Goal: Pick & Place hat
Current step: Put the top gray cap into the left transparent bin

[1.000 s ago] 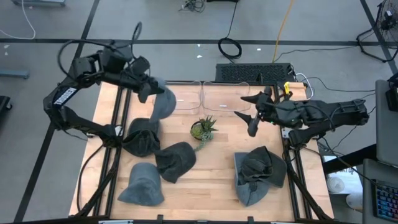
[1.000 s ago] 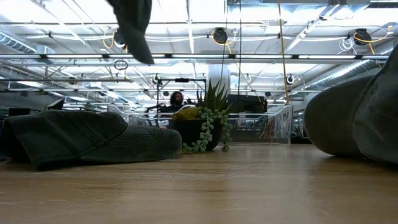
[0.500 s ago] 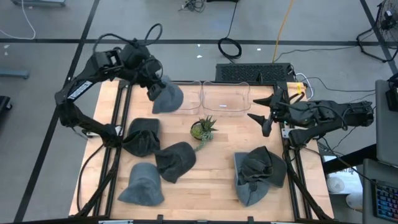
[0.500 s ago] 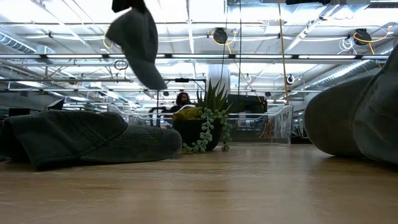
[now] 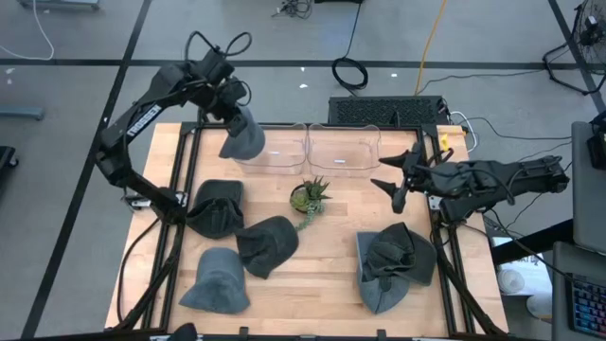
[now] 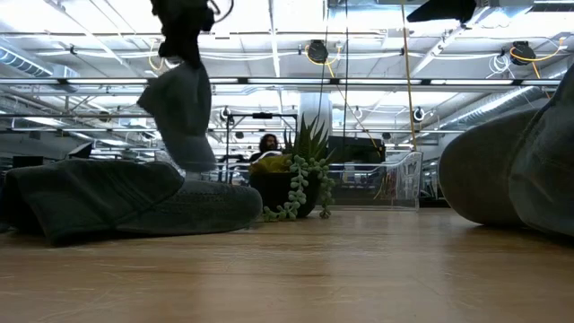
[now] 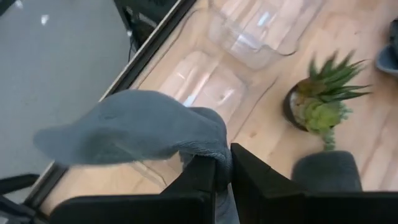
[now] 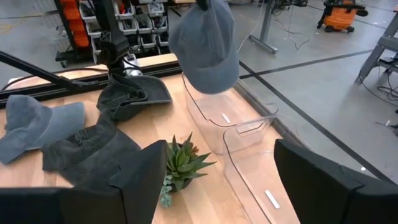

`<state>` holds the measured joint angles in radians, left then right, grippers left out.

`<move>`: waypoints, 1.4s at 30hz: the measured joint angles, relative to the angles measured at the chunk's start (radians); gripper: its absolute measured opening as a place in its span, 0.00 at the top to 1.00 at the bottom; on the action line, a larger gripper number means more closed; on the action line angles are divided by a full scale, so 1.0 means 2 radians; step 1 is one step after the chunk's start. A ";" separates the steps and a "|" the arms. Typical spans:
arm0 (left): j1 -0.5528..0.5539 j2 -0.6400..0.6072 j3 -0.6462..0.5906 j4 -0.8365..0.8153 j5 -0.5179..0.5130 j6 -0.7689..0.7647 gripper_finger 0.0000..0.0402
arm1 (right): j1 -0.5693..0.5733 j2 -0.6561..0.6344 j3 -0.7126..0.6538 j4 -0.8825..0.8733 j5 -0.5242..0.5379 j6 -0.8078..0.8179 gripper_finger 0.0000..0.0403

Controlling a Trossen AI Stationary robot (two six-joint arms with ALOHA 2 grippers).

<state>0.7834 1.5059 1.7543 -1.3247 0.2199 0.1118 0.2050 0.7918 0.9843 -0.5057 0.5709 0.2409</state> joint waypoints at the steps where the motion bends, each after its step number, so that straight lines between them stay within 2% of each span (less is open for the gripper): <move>1: 0.003 0.000 -0.014 0.011 0.002 0.001 0.94 | 0.000 0.000 -0.002 0.003 0.000 0.000 0.30; 5: 0.009 0.000 -0.065 0.045 0.023 -0.003 0.94 | 0.000 0.000 -0.005 0.009 0.000 -0.008 0.30; 14: 0.014 0.000 -0.148 0.109 0.018 -0.018 0.94 | 0.000 0.000 -0.005 0.012 0.000 -0.010 0.31; 20: 0.027 -0.001 -0.152 0.150 -0.009 -0.077 0.94 | 0.000 0.000 -0.005 0.012 0.000 -0.010 0.31; 30: 0.039 -0.001 -0.154 0.135 -0.054 -0.133 0.94 | 0.000 0.000 -0.005 0.012 0.000 -0.012 0.31; 37: 0.052 -0.001 -0.154 0.147 -0.052 -0.175 0.94 | 0.000 0.000 -0.005 0.012 0.000 -0.012 0.31; 42: 0.049 -0.001 -0.154 0.155 -0.027 -0.190 0.94 | 0.000 0.000 -0.005 0.012 0.000 -0.013 0.31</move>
<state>0.8820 1.5038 1.4464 -1.0157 0.1666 -0.2684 0.2050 0.7921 0.9749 -0.4816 0.5713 0.2143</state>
